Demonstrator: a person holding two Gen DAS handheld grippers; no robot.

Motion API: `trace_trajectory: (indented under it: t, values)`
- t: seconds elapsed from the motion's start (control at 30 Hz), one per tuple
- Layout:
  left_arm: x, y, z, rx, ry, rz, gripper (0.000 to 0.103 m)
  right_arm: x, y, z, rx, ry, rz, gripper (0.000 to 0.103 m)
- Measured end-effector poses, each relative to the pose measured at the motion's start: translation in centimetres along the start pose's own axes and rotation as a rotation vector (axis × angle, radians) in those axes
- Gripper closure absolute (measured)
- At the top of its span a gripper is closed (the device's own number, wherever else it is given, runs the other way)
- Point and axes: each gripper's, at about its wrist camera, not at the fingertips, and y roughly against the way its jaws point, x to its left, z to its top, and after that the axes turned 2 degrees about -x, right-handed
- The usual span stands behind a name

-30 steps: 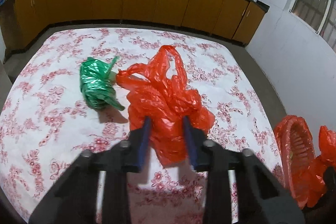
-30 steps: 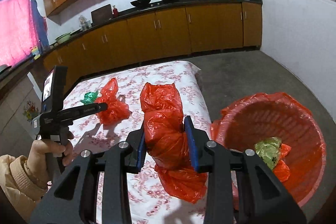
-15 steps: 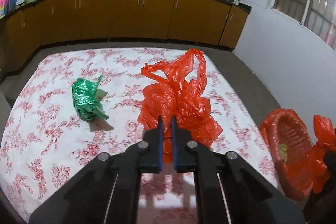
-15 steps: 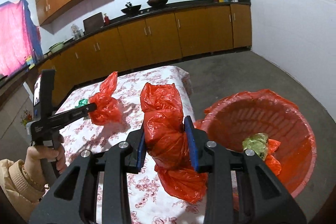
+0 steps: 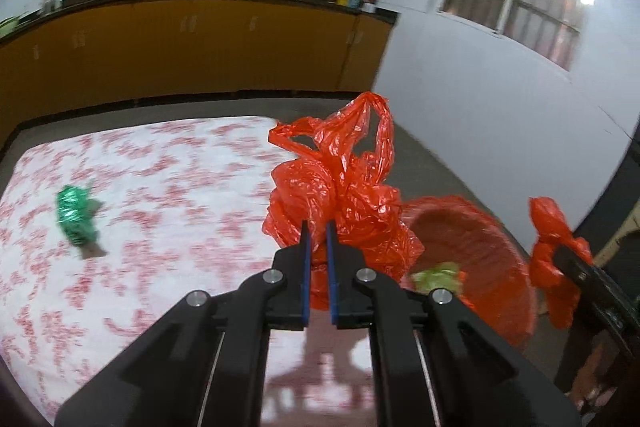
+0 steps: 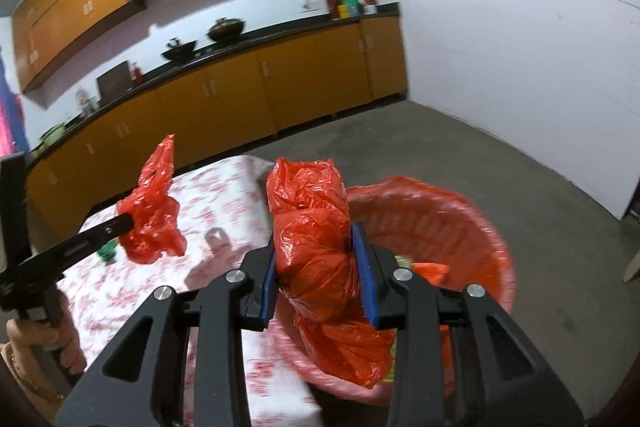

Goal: Collect trash
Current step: 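Carry both red bags into the red basket and open both grippers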

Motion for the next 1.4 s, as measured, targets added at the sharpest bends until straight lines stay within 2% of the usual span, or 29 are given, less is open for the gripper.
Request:
trace_trajectory:
  t: [0.3,0.63,1.0,1.4]
  values:
    - [-6.7,-1.7,-0.5,0.028,-0.067,-0.126,0.095,-3.8,0.4,0.5,-0.013,-0.069,-0.053,0.069]
    - [-10.7,-4.6,-2.1,0.082,-0.121,-0.198,0.095,-6.0,0.0,0.6,-0.007,-0.113,-0.052,0.069]
    - [-12.4,-7.1,-3.0,0.123,-0.138,-0.227,0.095,-7.8,-0.6,0.5,-0.001,-0.153,-0.027,0.068]
    - [-12.3,-9.2,-3.3,0.154,-0.133,-0.237,0.094,-8.5,-1.2,0.5,0.012,-0.154,-0.020,0.068]
